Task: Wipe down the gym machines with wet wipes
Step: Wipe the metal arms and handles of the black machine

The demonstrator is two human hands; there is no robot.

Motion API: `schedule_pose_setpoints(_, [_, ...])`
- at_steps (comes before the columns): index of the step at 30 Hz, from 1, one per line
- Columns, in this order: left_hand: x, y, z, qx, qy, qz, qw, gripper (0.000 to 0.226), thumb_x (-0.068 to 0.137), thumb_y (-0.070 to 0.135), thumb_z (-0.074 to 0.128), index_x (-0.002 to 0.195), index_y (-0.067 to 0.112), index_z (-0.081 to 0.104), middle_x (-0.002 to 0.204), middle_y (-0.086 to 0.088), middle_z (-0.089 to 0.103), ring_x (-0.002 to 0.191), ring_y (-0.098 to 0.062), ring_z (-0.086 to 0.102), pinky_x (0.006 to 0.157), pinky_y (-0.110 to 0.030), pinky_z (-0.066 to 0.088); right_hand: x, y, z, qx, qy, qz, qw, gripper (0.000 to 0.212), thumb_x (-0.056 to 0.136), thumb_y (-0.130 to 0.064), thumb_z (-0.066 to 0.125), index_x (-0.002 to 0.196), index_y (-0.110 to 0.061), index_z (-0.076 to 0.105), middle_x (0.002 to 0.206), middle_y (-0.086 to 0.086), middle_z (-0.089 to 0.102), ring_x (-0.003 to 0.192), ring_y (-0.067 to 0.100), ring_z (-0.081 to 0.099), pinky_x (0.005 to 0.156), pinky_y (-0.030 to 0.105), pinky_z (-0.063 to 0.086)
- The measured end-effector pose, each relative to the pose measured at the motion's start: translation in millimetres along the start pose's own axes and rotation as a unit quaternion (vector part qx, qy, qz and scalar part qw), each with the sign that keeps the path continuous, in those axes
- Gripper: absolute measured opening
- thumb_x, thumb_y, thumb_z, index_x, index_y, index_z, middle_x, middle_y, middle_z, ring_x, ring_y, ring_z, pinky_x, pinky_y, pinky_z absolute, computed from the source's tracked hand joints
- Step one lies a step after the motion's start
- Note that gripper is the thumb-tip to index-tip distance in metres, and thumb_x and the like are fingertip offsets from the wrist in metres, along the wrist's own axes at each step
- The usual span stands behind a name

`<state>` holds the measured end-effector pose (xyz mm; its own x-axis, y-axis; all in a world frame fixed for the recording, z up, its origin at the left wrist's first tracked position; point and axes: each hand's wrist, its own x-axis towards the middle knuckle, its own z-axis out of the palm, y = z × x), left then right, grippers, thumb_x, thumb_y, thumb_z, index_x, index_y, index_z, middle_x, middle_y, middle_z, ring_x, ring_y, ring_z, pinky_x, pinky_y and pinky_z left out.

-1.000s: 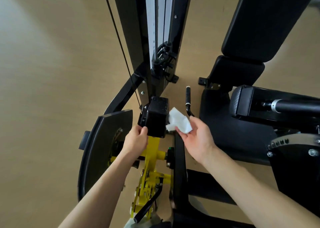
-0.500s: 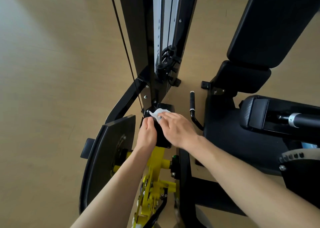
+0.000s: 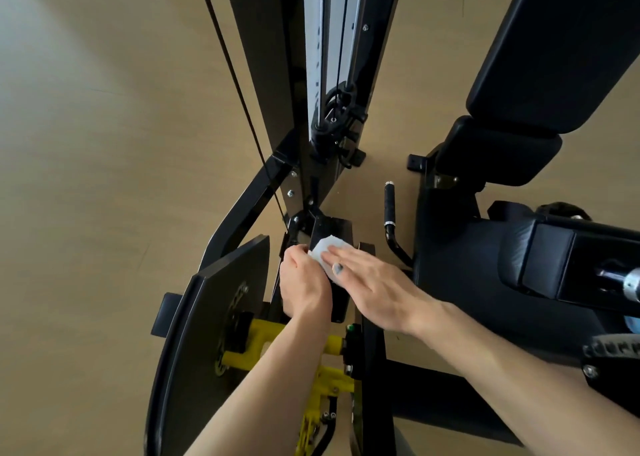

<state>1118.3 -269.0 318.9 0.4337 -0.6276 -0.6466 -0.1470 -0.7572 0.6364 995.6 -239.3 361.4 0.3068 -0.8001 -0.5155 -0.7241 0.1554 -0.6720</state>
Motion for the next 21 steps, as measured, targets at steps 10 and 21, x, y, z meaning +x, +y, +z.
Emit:
schedule_pose_setpoints(10, [-1.1,1.2,11.0,0.029,0.070,0.005,0.997,0.038,0.102,0.032,0.027,0.100,0.039,0.064,0.092,0.013,0.062,0.081,-0.007,0.056,0.064,-0.029,0.041,124.6,19.8,-22.3,0.035,-0.056,0.091,0.994,0.055,0.111,-0.044,0.018,0.162,-0.026,0.025,0.170,-0.004,0.020,0.156,0.015,0.015,0.123,0.036,0.011])
schedule_pose_setpoints(21, [-2.2,-2.6,12.1,0.029,0.084,0.008,0.996,0.038,0.103,0.032,0.027,0.099,0.038,0.065,0.090,0.014,0.062,0.082,-0.007,0.056,0.079,-0.038,0.050,66.5,22.4,-21.4,0.140,-0.069,0.033,0.987,0.050,0.110,-0.049,0.028,0.157,-0.035,0.038,0.161,-0.023,0.033,0.148,-0.008,0.023,0.125,0.026,0.012])
